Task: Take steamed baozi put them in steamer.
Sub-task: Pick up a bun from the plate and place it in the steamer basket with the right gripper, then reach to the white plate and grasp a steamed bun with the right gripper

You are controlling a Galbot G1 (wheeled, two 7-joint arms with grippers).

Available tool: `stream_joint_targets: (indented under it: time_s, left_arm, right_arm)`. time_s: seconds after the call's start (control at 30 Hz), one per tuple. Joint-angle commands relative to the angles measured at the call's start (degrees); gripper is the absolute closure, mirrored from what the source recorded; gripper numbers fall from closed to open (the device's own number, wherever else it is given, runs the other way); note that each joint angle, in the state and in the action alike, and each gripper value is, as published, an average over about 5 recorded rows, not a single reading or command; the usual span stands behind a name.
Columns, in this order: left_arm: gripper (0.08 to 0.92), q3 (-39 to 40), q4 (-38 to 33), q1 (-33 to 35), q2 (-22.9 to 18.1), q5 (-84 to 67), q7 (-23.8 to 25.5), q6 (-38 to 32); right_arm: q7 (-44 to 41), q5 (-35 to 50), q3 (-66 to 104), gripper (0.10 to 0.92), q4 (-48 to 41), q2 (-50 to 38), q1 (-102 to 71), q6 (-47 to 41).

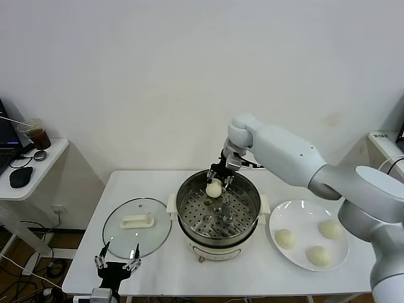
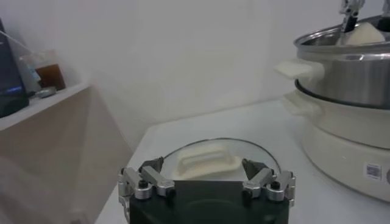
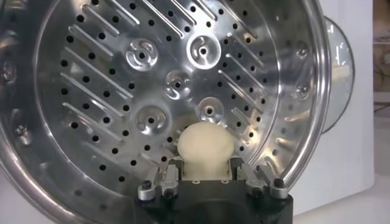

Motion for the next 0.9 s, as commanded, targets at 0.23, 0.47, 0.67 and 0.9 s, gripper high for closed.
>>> stream_joint_targets:
  time_s: [0.23, 0.47, 0.67, 0.9]
  left_arm:
    - [0.177, -0.36, 0.33, -0.50, -0.01, -0.07, 0.15, 0.20]
    - [0.177, -0.40, -0.20, -0.40, -0.06, -0.08, 0.13, 0.27]
    - [0.177, -0.61, -0.85, -0.35, 0.06, -0.06, 0.16, 0.39]
    - [0.177, -0.71, -1.20, -0.57, 0.49, -0.17, 0.37, 0.78]
  right_arm:
    - [0.15, -0.36, 0.30, 0.438, -0.72, 0.21, -0.84, -0.42]
    - [-0.22, 2.46, -0.47, 0.248, 1.93, -1.39, 0.88, -2.79]
    - [-1.51, 13.50, -2.33, 0.204, 7.72, -6.85, 5.42, -8.11]
    - [1.49, 30.34, -6.17, 0.203, 16.75, -19.25, 13.15, -24.87]
